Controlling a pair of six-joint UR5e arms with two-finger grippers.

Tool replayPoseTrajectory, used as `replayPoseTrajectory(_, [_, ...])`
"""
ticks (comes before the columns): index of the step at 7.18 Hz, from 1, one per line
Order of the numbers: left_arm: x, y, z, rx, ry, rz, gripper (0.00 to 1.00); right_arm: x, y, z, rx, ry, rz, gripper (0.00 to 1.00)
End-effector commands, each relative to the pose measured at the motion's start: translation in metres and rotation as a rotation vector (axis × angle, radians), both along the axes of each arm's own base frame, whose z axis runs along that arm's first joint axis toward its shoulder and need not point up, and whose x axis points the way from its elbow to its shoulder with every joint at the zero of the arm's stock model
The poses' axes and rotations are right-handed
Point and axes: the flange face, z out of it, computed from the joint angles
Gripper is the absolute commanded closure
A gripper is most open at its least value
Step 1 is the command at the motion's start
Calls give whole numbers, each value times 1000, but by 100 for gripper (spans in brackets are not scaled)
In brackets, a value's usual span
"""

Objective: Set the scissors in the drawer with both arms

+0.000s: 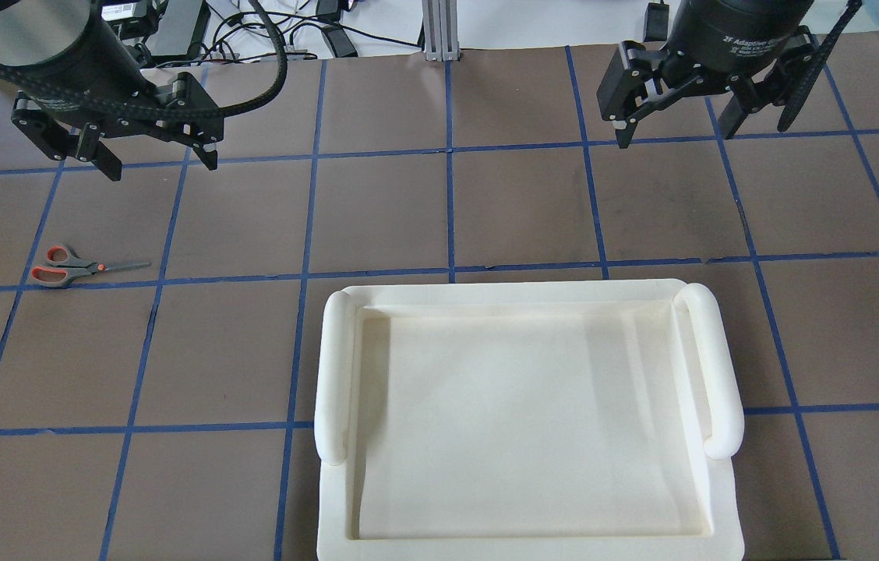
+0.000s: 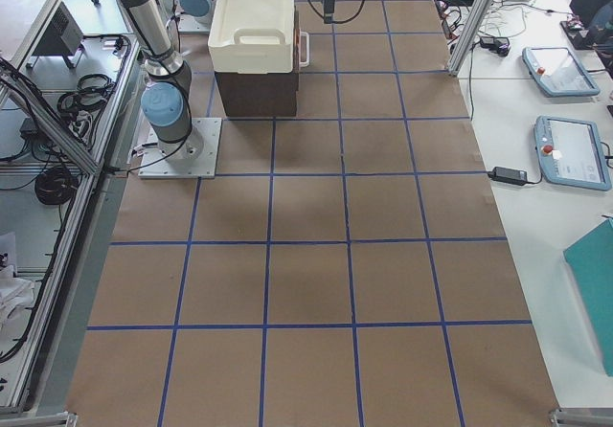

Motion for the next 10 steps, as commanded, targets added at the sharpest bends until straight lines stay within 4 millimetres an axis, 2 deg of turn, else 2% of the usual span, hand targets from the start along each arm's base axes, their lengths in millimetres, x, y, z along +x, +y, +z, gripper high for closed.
replayPoseTrajectory(1, [0,4,-2,0,2,-1,0,0,1,-1,11,-3,0,0])
replayPoseTrajectory(4, [0,11,-8,16,-2,-2,0,3,3,-8,40,-5,4,0])
replayPoseTrajectory(5, [4,10,-11,24,-1,-5,0,10,-12,-30,86,-18,9,0])
replayPoseTrajectory(6, [13,4,-21,49,-26,-132,3,42,-21,-56,129,-36,97,0])
replayPoseTrajectory(7, [41,-1,-23,48,-45,-306,4,69,-31,-79,140,-37,272,0])
replayPoseTrajectory(8, [81,-8,-32,70,-60,-432,5,78,-41,-100,165,-53,432,0])
replayPoseTrajectory(9, [138,-12,-50,116,-68,-631,5,85,-49,-121,184,-118,639,0])
replayPoseTrajectory(10, [210,-10,-65,142,-49,-782,5,82,-55,-148,202,-149,755,0])
